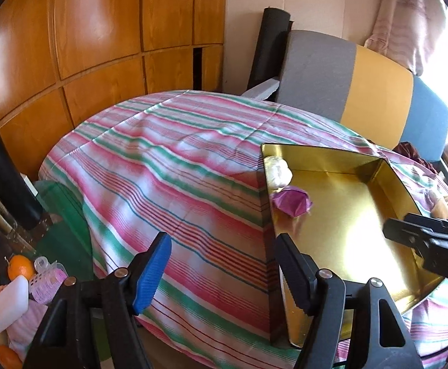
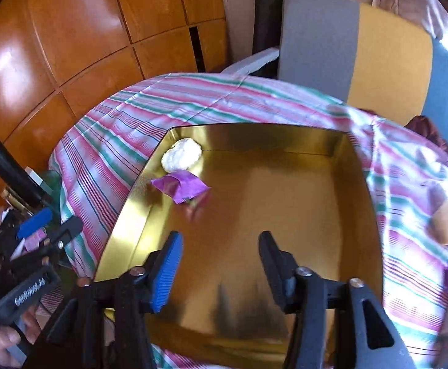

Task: Organize objects
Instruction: 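Carry the purple candy over the tray and open the right gripper, then move both tools back toward the remaining snacks, then grasp a yellow sponge cake with the left gripper, then grasp the white printed box with the right gripper while the left gripper carries the sponge cake to the tray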

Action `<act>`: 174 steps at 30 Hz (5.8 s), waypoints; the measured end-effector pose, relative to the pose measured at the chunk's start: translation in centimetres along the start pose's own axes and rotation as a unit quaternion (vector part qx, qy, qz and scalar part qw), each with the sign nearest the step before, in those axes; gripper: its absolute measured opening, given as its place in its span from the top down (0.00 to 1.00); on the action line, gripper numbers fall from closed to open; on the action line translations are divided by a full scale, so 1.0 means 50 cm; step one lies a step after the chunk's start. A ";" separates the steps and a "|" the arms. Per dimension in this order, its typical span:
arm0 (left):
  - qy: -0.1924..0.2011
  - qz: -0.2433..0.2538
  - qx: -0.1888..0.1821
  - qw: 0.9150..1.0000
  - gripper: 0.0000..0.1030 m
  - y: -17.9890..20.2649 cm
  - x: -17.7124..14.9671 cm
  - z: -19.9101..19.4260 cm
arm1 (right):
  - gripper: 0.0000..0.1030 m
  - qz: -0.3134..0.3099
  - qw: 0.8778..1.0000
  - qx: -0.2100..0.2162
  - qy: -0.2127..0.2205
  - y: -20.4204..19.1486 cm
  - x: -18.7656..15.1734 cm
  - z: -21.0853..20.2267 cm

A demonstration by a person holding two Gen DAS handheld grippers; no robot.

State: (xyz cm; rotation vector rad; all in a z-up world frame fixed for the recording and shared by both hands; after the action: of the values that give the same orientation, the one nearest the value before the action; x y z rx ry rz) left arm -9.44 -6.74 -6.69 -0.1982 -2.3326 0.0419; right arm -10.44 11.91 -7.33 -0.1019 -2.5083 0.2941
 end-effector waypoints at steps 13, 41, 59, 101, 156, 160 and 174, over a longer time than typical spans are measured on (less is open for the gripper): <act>0.014 0.030 -0.016 0.999 0.27 0.054 0.013 -0.031 | 0.40 0.029 0.998 -0.038 0.027 0.135 -0.076 -0.108; 0.060 0.184 -0.137 0.971 0.22 0.401 0.098 -0.093 | 0.28 0.312 0.908 -0.237 0.148 0.715 -0.224 -0.402; 0.013 0.254 -0.227 0.940 0.22 0.685 0.111 -0.072 | 0.25 0.433 0.870 -0.152 0.179 0.793 -0.264 -0.421; -0.007 0.361 -0.236 0.902 0.41 1.036 0.172 0.159 | 0.24 0.476 0.860 -0.062 0.173 0.821 -0.284 -0.410; 0.028 0.224 -0.328 0.917 0.43 0.585 -0.002 -0.133 | 0.50 0.348 0.903 -0.246 -0.049 0.843 -0.273 -0.239; 0.027 0.183 -0.267 0.946 0.42 0.490 0.043 -0.091 | 0.50 0.347 0.903 -0.249 -0.045 0.839 -0.265 -0.239; -0.100 0.082 -0.085 0.988 0.41 0.215 0.041 0.128 | 0.50 0.355 0.904 -0.237 -0.017 0.827 -0.245 -0.260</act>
State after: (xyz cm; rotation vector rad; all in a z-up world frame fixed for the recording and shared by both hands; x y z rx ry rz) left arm -14.02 4.40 -10.66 -0.4903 -2.5151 -0.0578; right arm 7.31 52.81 -13.57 -1.2263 -2.4286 -0.0454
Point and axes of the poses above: each gripper's, at about its wrist camera, not at the fingertips, and z roughly the way its jaws point, y to its right, x to its top, the point moved 5 cm from there along z, roughly the way its jaws point, and after that the axes turned 11 degrees about z, right-handed, at the moved point
